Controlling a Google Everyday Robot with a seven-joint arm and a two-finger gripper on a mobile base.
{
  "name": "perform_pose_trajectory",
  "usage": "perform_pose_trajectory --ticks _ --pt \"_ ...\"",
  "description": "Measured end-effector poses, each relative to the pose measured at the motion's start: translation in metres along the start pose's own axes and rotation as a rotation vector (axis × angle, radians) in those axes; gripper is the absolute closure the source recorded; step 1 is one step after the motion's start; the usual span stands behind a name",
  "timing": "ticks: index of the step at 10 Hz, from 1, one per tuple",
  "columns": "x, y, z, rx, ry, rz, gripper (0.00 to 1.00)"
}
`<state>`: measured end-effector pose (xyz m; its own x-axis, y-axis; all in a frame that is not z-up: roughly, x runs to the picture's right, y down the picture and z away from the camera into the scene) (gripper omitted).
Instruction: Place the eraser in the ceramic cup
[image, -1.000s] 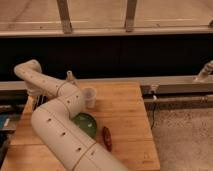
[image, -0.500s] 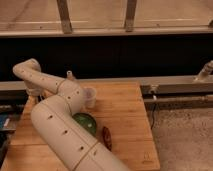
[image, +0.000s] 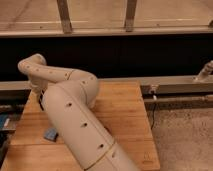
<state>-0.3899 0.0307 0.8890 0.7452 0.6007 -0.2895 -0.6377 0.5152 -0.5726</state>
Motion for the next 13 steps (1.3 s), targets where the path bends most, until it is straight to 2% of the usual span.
perform_pose_trajectory --ticks 1,3,5,6,8,10,11,12,13 --pt "0.0 -0.003 -0.018 0.013 -0.035 0.006 1.0" --pt "0.005 -0.018 -0.067 0.063 -0.139 0.032 1.0" --pt "0.013 -0.037 -0.093 0.101 -0.205 0.065 1.0" --pt "0.018 -0.049 -0.11 0.121 -0.25 0.086 1.0" --pt "0.026 -0.073 -0.13 0.145 -0.291 0.127 1.0" --pt "0.042 -0.096 -0.165 0.178 -0.343 0.195 1.0" --pt "0.049 -0.101 -0.175 0.177 -0.368 0.221 1.0" --pt "0.055 -0.109 -0.183 0.185 -0.384 0.241 1.0" --pt "0.055 -0.106 -0.182 0.179 -0.384 0.242 1.0"
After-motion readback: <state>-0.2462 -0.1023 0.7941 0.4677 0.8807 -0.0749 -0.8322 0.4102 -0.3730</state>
